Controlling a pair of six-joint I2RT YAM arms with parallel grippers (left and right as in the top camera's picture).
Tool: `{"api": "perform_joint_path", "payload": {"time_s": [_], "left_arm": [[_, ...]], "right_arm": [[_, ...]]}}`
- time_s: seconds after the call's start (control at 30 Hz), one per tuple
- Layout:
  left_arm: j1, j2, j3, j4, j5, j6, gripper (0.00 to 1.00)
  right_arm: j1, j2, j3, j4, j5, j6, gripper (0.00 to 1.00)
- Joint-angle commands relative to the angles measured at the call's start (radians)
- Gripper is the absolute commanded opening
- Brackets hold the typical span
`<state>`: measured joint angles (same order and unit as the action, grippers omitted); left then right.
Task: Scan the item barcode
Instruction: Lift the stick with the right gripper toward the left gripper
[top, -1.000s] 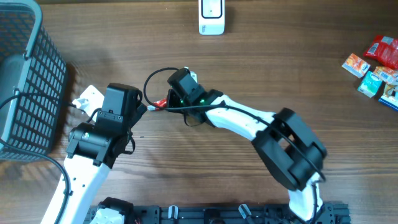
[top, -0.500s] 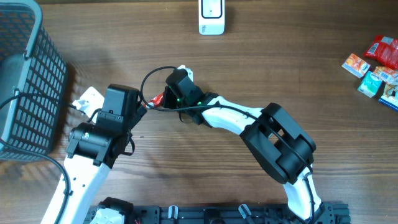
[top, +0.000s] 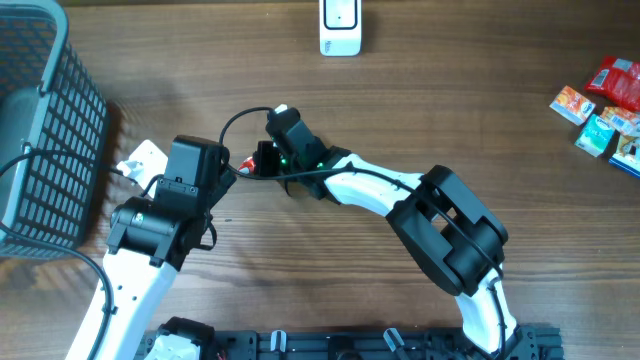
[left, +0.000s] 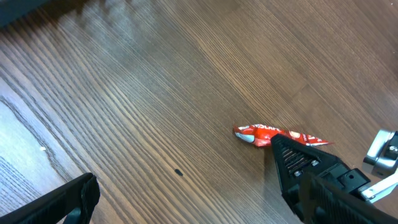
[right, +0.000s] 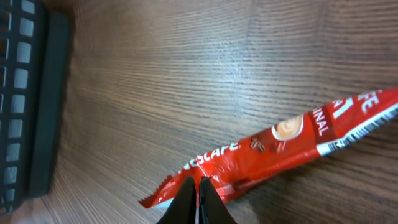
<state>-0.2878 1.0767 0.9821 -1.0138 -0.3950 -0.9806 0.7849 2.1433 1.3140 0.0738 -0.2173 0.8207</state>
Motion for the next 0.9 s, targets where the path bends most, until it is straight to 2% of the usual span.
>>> {"api": "perform_joint_path", "payload": {"time_s": [0.0,0.27,0.4,0.57,0.73,0.87], "left_arm": [[0.005,0.005,0.011,-0.001,-0.005,0.008,1.0],[0.005,0.005,0.011,-0.001,-0.005,0.008,1.0],[0.005,0.005,0.011,-0.001,-0.005,0.009,1.0],[0.005,0.005,0.011,-0.001,-0.005,0.009,1.0],[0.005,0.004,0.011,-0.001,-0.006,0.009,1.0],[0.005,0.004,0.011,-0.002,-0.007,0.009,1.0]], "right_arm": [[0.002,0.01,0.022,0.0,-0.016,-0.024,0.05],[0.045,0.019,0.022,0.037,-0.016,-0.027,0.04],[0.07,0.052,0.022,0.069,-0.012,0.018,0.05],[0.071,0.076,0.022,0.082,-0.009,-0.007,0.05],[0.07,0.092,0.022,0.059,0.01,-0.018,0.05],[0.04,0.086,0.023,-0.025,0.045,-0.015,0.04]]}}
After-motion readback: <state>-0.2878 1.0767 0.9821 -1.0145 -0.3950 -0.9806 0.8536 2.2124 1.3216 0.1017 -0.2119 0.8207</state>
